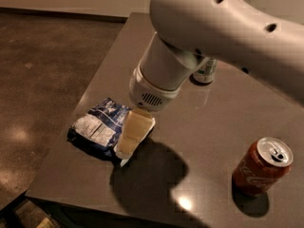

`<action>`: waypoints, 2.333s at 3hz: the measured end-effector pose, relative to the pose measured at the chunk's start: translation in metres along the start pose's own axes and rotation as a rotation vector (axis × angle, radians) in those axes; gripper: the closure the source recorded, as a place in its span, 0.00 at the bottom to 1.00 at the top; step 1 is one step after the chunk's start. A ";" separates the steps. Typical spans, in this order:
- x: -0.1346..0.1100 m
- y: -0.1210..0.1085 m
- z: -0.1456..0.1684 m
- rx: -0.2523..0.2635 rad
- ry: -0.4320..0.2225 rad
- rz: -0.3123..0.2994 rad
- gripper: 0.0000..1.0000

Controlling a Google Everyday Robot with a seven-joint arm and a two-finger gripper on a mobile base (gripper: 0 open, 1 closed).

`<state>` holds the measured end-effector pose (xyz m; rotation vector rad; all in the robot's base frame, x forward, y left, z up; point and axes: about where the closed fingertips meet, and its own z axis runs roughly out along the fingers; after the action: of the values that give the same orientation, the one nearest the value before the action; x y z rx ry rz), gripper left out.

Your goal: Move blue chip bag near 7up can

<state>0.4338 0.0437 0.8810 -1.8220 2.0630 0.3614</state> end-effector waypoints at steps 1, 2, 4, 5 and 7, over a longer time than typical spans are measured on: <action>-0.005 -0.005 0.017 0.007 0.029 0.008 0.00; -0.006 -0.009 0.029 0.011 0.067 0.004 0.00; 0.000 -0.013 0.032 0.011 0.116 -0.015 0.41; 0.003 -0.013 0.027 0.011 0.127 -0.027 0.64; 0.011 -0.039 -0.011 0.072 0.119 0.002 1.00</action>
Offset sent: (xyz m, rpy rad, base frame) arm 0.0205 0.0204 -0.0386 -0.1132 0.0084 -0.0119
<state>0.4703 0.0238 0.8883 -1.8393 2.1273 0.1805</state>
